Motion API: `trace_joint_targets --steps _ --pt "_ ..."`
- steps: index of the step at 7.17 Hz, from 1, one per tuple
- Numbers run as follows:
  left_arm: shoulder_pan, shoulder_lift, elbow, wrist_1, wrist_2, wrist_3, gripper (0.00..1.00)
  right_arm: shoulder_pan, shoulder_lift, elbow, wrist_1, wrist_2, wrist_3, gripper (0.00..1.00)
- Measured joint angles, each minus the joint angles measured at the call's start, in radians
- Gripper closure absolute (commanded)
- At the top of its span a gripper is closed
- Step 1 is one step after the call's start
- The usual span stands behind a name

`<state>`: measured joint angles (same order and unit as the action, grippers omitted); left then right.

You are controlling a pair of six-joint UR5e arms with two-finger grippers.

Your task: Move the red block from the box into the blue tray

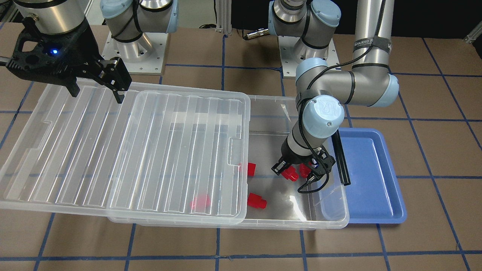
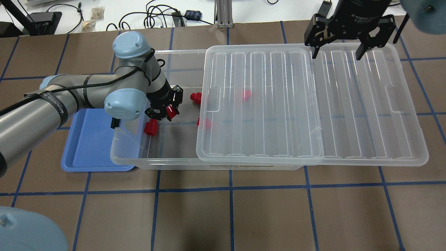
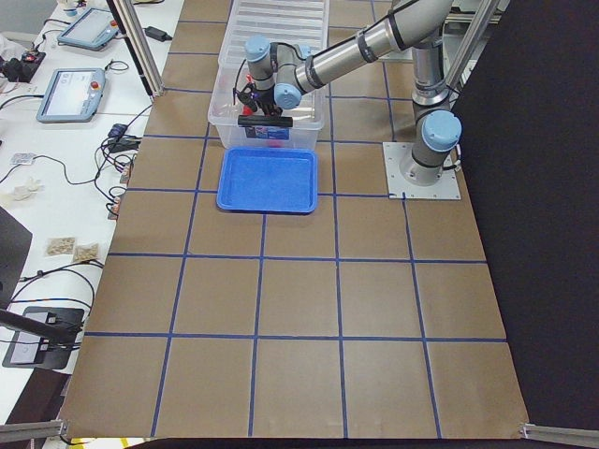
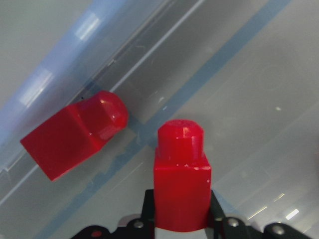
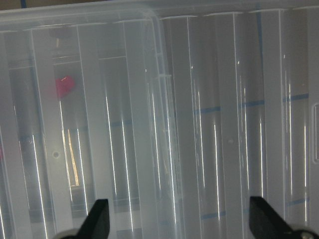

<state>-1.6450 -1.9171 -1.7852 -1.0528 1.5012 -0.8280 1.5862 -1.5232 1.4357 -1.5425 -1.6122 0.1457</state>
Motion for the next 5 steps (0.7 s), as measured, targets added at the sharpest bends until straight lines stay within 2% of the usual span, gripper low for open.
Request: trace_joint_targets --steps 3,5 --pt "-0.042 0.107 0.106 -0.169 -0.001 0.071 1.00 0.000 0.000 -0.001 -0.001 0.001 0.000 0.00" --pt "-0.011 0.160 0.199 -0.325 0.026 0.252 1.00 0.000 0.000 -0.003 -0.001 0.000 0.000 0.00"
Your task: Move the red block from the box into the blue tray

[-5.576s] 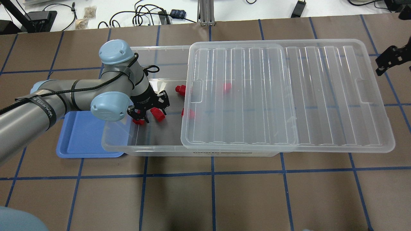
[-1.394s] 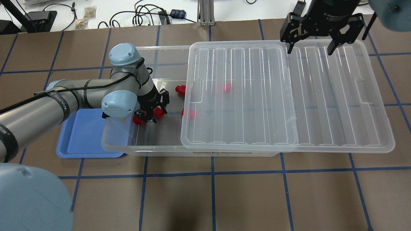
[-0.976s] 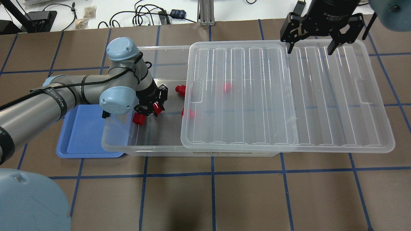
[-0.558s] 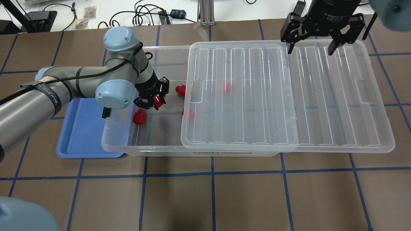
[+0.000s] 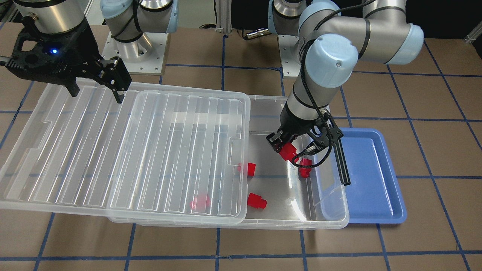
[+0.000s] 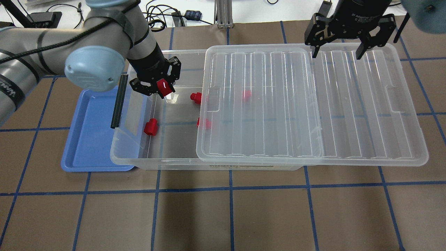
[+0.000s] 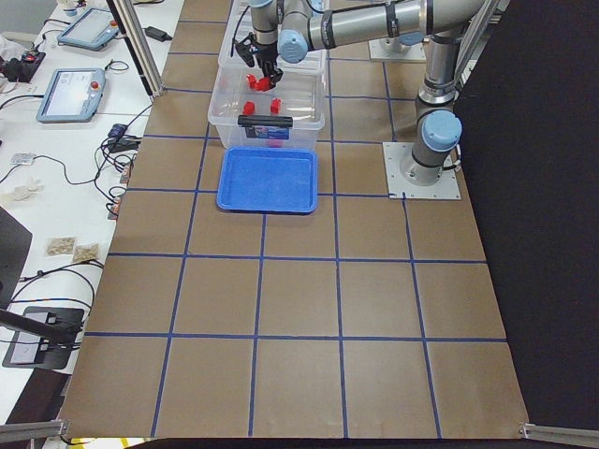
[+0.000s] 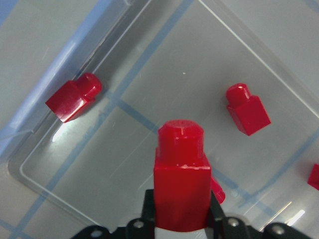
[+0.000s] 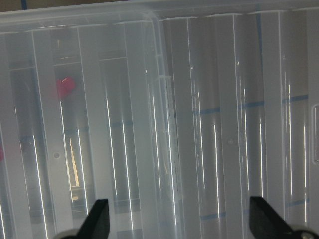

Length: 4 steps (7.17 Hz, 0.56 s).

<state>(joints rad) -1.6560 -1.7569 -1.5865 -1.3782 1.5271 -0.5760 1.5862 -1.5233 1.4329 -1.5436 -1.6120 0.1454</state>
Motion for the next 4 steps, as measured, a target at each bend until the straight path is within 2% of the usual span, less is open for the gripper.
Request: trace_joint_targets --steps 2,4 --pt "0.117 0.027 0.045 -0.097 0.039 0.236 1.00 0.000 0.001 -0.001 -0.001 0.000 0.000 0.00" --pt "0.288 0.041 0.046 -0.135 0.050 0.509 1.00 0.000 0.001 0.000 -0.001 0.001 0.000 0.00"
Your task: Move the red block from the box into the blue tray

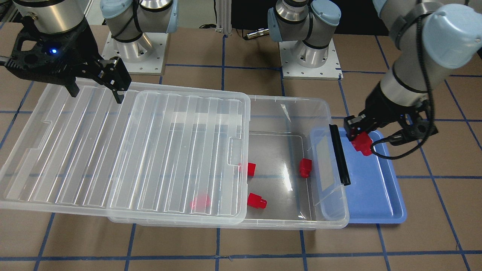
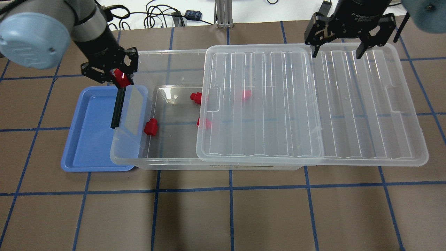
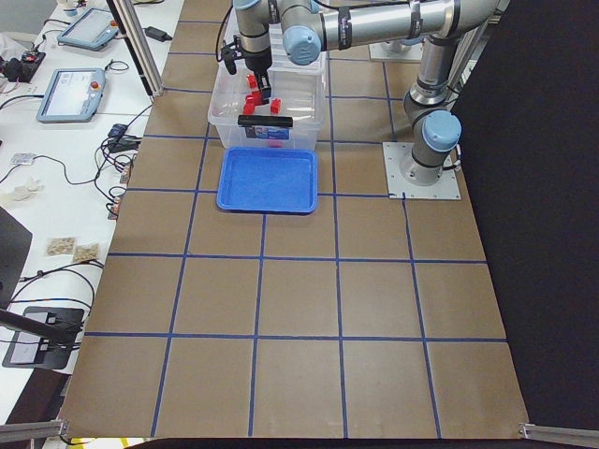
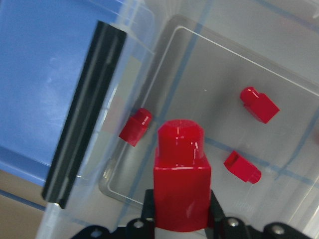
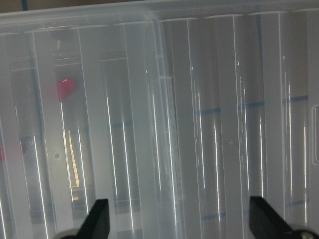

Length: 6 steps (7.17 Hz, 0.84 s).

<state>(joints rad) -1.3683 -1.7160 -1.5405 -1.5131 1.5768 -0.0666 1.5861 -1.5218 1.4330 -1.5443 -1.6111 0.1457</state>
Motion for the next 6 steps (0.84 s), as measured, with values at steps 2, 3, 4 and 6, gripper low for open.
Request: trace_joint_targets --steps 2,3,4,6 --pt "0.167 -0.021 -0.018 -0.004 0.000 0.258 1.00 0.000 0.000 0.003 -0.001 0.001 0.000 0.00" --pt "0.208 -0.040 -0.041 0.008 -0.004 0.322 1.00 0.000 0.000 0.003 -0.001 0.002 0.000 0.00" --pt "0.225 -0.063 -0.072 0.043 -0.010 0.347 1.00 0.000 0.000 0.004 -0.001 0.002 0.000 0.00" --pt "0.232 -0.127 -0.132 0.146 -0.015 0.359 1.00 0.000 0.000 0.004 -0.001 0.002 0.000 0.00"
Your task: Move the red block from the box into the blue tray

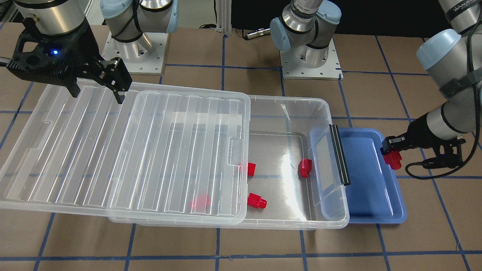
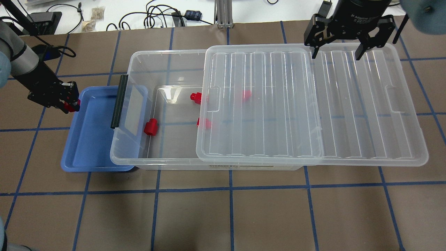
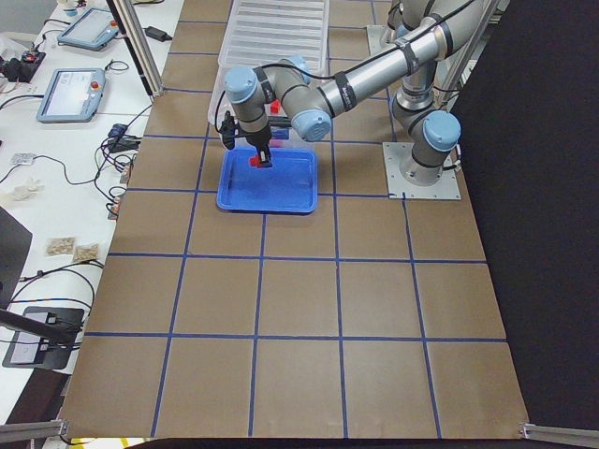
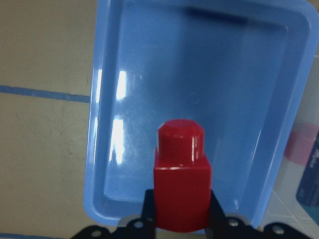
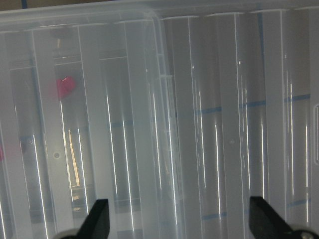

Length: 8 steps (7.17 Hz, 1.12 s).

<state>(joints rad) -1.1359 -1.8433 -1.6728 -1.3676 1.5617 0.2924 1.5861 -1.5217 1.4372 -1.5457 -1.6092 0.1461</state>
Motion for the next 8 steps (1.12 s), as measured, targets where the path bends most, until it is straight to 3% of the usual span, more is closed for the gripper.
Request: trace_joint_targets --steps 7,8 --pt "0.002 -0.185 -0.021 0.084 -0.074 0.072 1.00 0.000 0.009 0.001 -0.002 0.002 0.001 0.00" --pt "0.003 -0.202 -0.021 0.096 -0.072 0.087 0.86 0.000 0.009 -0.001 -0.002 0.002 0.001 0.00"
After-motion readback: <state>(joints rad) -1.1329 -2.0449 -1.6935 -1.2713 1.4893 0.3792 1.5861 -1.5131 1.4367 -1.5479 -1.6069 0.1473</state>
